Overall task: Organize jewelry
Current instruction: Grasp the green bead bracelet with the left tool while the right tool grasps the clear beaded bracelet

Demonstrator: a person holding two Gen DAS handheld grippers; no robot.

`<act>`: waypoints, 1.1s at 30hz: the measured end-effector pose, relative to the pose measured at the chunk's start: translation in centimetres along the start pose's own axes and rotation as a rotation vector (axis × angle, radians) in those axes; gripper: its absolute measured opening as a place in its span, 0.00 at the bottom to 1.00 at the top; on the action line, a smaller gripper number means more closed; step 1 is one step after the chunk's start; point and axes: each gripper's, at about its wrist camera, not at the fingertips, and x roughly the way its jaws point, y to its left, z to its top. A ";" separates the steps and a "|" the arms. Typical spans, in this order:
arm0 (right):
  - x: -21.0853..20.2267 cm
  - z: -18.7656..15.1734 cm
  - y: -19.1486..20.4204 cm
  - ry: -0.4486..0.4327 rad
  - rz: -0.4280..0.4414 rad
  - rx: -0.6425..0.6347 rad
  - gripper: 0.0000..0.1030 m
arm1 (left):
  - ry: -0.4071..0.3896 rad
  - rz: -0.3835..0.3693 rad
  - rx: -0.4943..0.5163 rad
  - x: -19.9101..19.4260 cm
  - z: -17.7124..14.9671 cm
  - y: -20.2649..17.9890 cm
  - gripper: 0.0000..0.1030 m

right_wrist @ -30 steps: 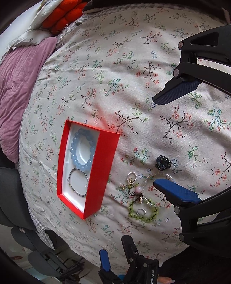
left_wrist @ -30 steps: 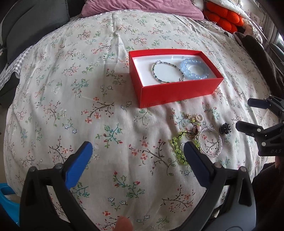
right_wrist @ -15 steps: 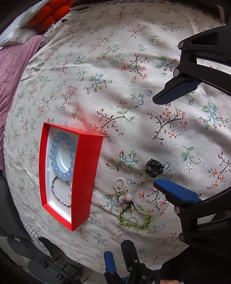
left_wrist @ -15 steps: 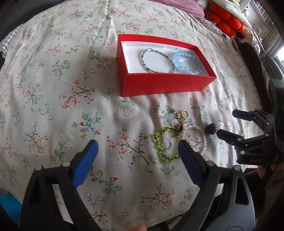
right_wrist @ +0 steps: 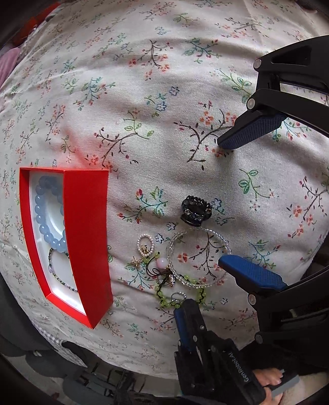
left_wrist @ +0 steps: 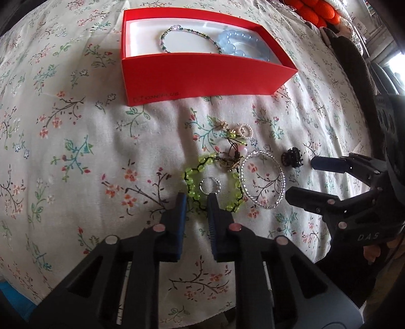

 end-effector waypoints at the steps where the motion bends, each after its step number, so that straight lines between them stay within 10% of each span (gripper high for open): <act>1: 0.1 0.0 0.0 -0.001 0.006 0.011 0.84 | -0.001 0.005 0.008 0.1 0.0 -0.2 0.16; 16: 1.4 -1.7 4.0 -0.138 -0.146 -0.090 0.54 | -0.013 0.066 0.067 -0.4 -1.5 -1.9 0.12; 33: -0.5 -3.5 3.7 -0.150 -0.084 -0.191 0.06 | -0.091 0.047 0.020 -3.5 -1.7 1.8 0.12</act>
